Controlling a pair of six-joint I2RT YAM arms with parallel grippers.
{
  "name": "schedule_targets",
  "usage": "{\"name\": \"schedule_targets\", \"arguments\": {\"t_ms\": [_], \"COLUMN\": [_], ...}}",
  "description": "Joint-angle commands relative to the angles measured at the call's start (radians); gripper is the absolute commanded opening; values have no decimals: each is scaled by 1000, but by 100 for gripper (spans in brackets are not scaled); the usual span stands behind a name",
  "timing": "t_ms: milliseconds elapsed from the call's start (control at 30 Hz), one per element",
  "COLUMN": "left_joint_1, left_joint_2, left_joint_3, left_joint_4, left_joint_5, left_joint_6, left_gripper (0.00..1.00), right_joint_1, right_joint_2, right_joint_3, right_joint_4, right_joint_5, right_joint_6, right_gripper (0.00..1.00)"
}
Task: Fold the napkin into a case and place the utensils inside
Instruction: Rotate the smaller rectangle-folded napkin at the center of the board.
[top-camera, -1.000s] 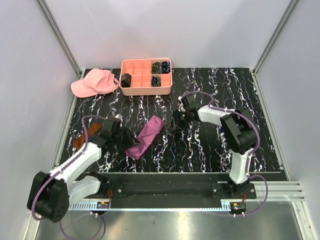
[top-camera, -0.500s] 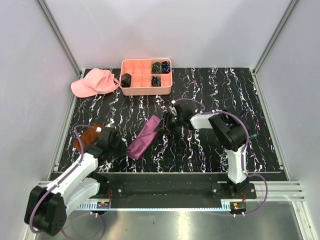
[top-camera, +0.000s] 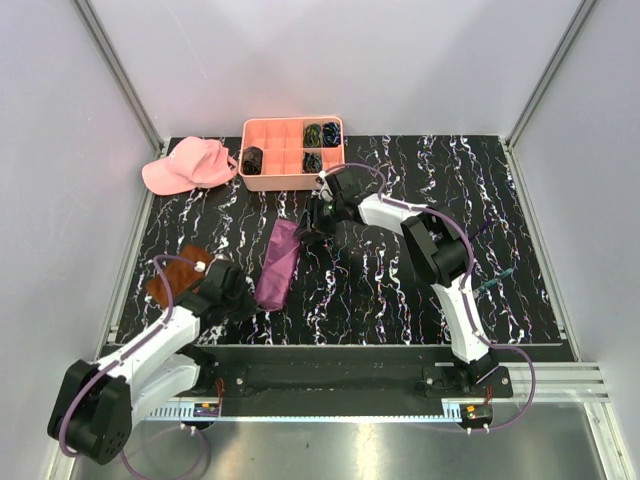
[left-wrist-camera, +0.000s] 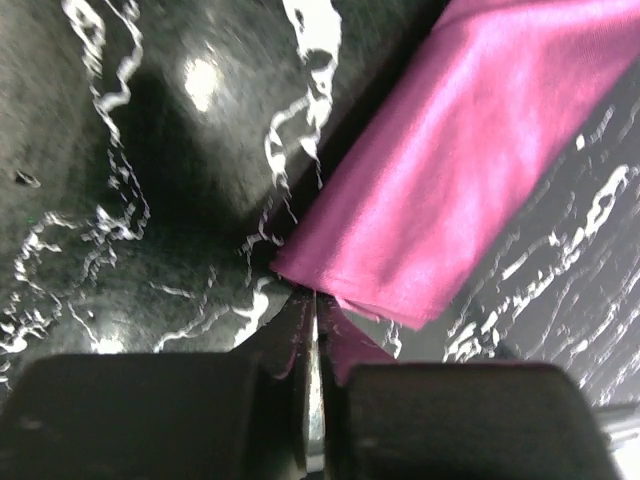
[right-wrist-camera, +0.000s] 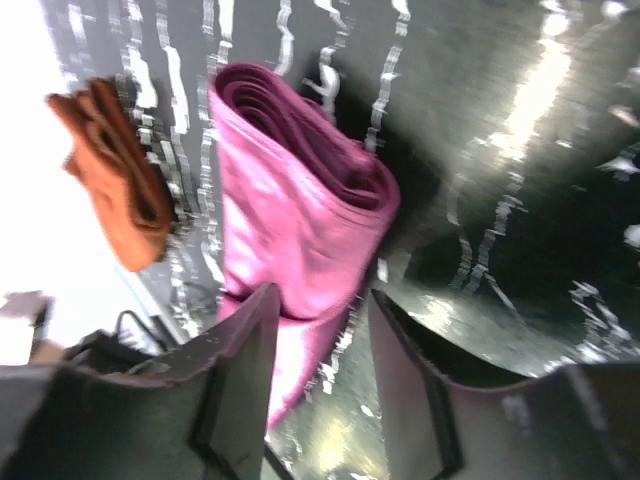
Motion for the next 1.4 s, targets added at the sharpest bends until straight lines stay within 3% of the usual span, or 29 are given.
{"name": "schedule_targets", "arguments": {"t_ms": [0,67,167,367,567,633,700,833,900,1033,1100,1167,1200,1367], "left_joint_1": [-7,-5,1,27,13,-4,-22,-70,-74,-90,-97,-97,-97,-97], "left_joint_2": [-136,-187,-167,46,149,147,132,49,-26,-152,-193,-181,-166,-46], "left_joint_3": [49,97,167,206,88,43,3,-26,-21,31,60,116,144,293], "left_joint_4": [-18,-44,-87,-50,105,125,148,177,176,166,165,163,147,114], "left_joint_5": [69,54,21,25,-3,-6,5,21,41,101,115,159,197,307], "left_joint_6": [42,56,82,125,87,62,19,-33,-33,-7,46,99,155,269], "left_gripper": [20,27,29,19,17,16,16,17,24,33,42,47,54,56], "right_joint_1": [-7,-9,-10,-9,-87,-154,-252,-508,-628,-729,-743,-743,-743,-743], "right_joint_2": [-41,-86,-147,-170,-380,-521,-654,-787,-778,-672,-598,-537,-517,-447], "right_joint_3": [48,16,-49,-106,-291,-357,-437,-572,-584,-563,-537,-509,-500,-503], "right_joint_4": [-163,-179,-183,-152,-157,-179,-237,-290,-333,-368,-368,-350,-347,-318], "right_joint_5": [88,113,152,135,334,400,498,475,488,596,618,638,629,644], "right_joint_6": [-107,-110,-101,-60,44,43,37,-12,-67,-115,-141,-143,-143,-100], "right_gripper": [53,58,66,67,69,71,88,96,98,97,95,94,93,77]}}
